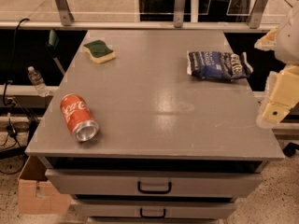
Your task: Move blue chip bag near sponge
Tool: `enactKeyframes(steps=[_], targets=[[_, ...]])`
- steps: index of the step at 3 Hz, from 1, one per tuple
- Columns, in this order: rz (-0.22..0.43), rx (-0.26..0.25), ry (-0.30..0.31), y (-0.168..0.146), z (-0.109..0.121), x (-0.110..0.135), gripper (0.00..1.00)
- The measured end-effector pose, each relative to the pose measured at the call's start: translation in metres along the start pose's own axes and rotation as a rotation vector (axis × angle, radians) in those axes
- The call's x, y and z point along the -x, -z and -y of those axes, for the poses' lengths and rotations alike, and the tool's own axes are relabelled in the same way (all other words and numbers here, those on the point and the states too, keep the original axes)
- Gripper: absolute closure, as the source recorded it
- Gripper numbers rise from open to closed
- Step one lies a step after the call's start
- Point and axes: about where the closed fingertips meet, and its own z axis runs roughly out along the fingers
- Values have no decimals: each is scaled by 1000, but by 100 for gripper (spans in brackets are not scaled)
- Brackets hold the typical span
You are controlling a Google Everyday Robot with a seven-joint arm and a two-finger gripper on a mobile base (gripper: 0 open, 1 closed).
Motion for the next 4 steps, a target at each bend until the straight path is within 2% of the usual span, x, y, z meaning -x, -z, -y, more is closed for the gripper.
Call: enactKeyframes(steps=[1,2,4], targets=[[0,0,0,0,0,0,0],[55,-6,0,-17,25,0,0],[195,-71,-63,-78,117,-1,0]])
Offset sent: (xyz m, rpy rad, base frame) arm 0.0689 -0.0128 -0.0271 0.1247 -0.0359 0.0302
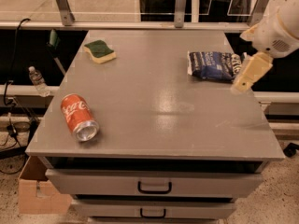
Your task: Move blue chip bag near sponge
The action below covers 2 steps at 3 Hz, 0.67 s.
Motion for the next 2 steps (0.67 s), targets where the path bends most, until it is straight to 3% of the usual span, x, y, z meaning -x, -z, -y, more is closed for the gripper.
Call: enactKeyframes(steps=[1,2], targets=[[54,-42,-58,-43,37,-2,0],[95,-41,-143,-92,65,3,2]])
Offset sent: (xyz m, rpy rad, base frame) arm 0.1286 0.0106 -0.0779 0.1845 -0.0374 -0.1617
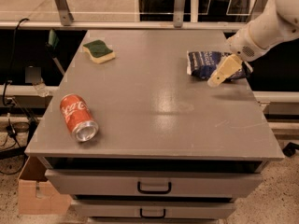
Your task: Move blue chip bag near sponge
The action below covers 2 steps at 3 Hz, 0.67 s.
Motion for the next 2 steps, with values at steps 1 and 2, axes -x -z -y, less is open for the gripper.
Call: enactKeyframes(steps=[1,2], targets=[[1,27,-72,-26,11,-1,23],[-5,45,-127,-37,17,-3,46]])
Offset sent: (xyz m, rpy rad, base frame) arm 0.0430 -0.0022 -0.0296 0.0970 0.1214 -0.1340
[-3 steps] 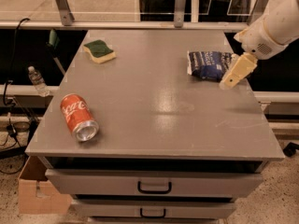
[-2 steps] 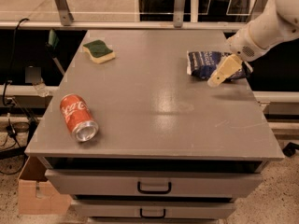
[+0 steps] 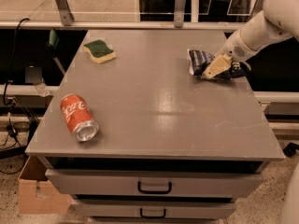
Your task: Move blue chip bag near sponge
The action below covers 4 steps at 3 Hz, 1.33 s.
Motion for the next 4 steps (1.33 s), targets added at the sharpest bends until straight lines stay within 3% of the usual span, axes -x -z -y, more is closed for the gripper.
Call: enactKeyframes(steps=[1,2,3,4], targets=[[32,9,-11,9,2,10,70],[115,-7,36,51,0,36,92],[227,-47,111,117,-8,62,100],[238,-48,119,120,-9,65,100]])
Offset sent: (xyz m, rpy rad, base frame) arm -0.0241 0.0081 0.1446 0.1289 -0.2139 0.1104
